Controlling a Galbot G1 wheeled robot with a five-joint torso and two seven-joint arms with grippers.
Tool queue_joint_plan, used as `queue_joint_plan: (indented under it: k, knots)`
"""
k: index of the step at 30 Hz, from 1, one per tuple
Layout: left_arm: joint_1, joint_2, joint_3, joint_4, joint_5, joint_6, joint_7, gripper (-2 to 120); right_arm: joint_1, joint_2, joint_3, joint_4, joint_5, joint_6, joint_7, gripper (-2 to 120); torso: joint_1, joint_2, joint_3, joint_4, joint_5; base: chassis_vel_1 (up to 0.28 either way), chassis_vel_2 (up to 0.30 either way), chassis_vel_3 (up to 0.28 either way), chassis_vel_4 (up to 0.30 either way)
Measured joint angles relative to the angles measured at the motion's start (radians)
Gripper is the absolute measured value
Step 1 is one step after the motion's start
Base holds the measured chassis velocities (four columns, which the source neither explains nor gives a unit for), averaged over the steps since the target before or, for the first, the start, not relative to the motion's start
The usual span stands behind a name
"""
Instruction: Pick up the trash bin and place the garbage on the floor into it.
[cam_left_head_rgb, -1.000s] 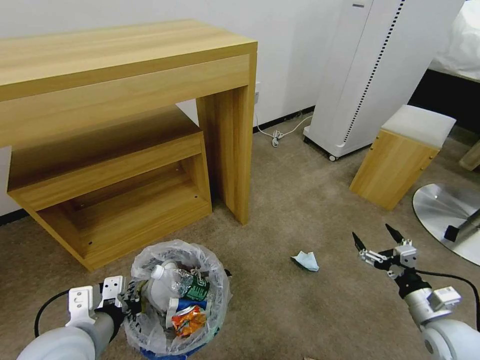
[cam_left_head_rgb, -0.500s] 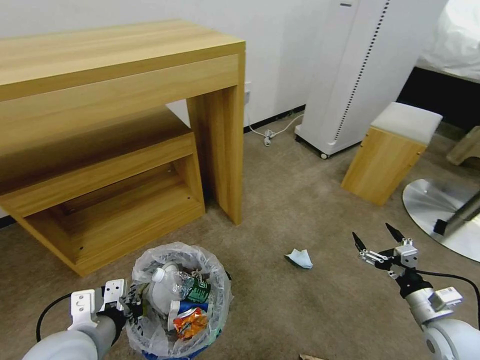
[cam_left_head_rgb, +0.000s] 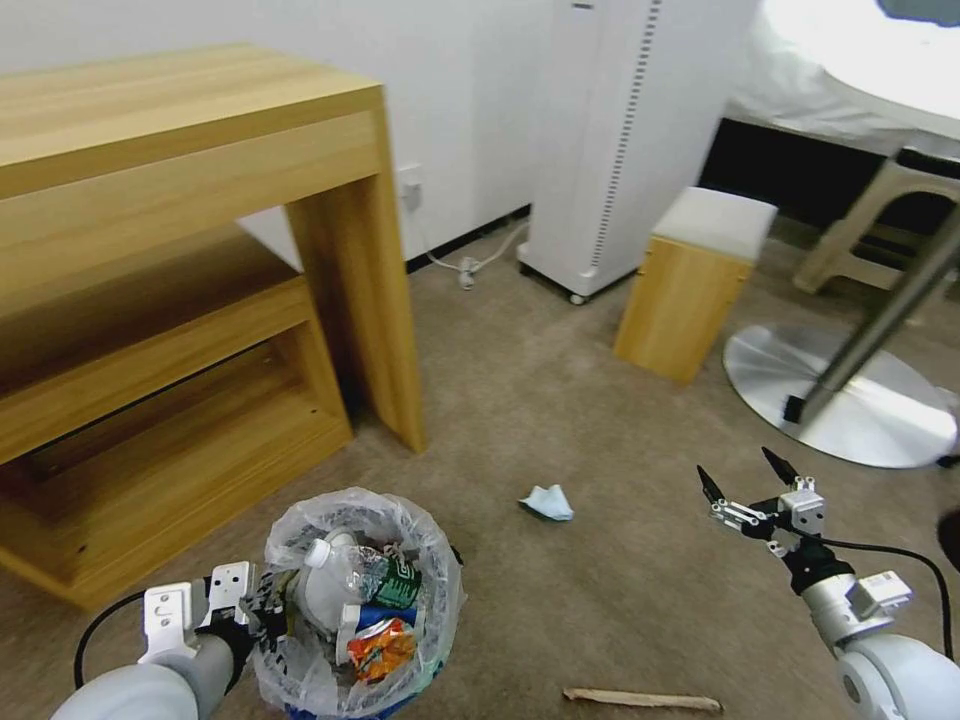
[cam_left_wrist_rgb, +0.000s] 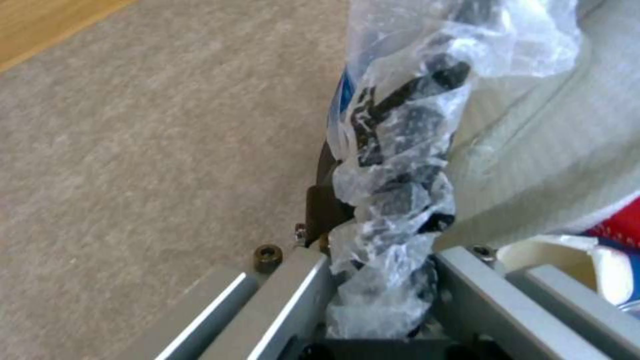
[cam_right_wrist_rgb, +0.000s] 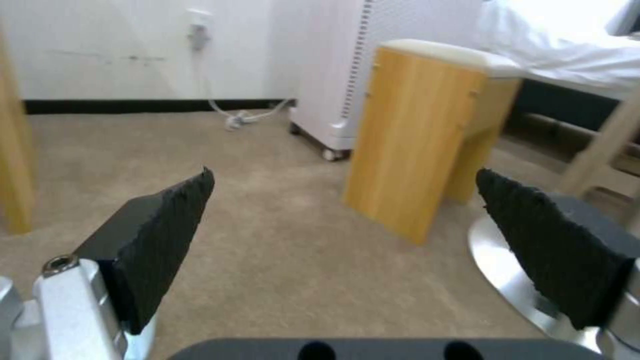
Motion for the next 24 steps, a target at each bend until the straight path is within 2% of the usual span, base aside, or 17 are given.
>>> queue_joint_plan:
  k: [7,14,20,24]
  knots:
    - [0.004,-0.004,-0.004,-0.002,0.001,0.000,0.000,0,0.008,0.004,-0.010,-0.005,-0.009,-0.004,0.023,100,0.000,0.000,0.000,0.0010,0.0000,-0.023,-0.022,-0.023,-0.016]
    - [0.011,-0.013,-0.009,-0.008,0.002,-0.001,-0.009,0,0.007,0.006,-0.018,0.001,-0.003,0.001,0.016,100,0.000,0.000,0.000,0.0007,0.0000,0.000,0.000,0.000,0.000]
    - [0.017,-0.016,-0.020,-0.016,-0.009,-0.009,-0.042,0,0.000,0.005,-0.024,0.023,0.010,0.027,0.006,100,0.000,0.000,0.000,0.0007,-0.0001,0.000,0.000,0.000,0.000]
    - [0.020,-0.026,-0.021,-0.019,-0.012,-0.010,-0.057,0,0.011,0.008,-0.043,0.026,0.010,0.039,0.044,100,0.000,0.000,0.000,0.0007,0.0000,0.000,0.000,0.000,0.000]
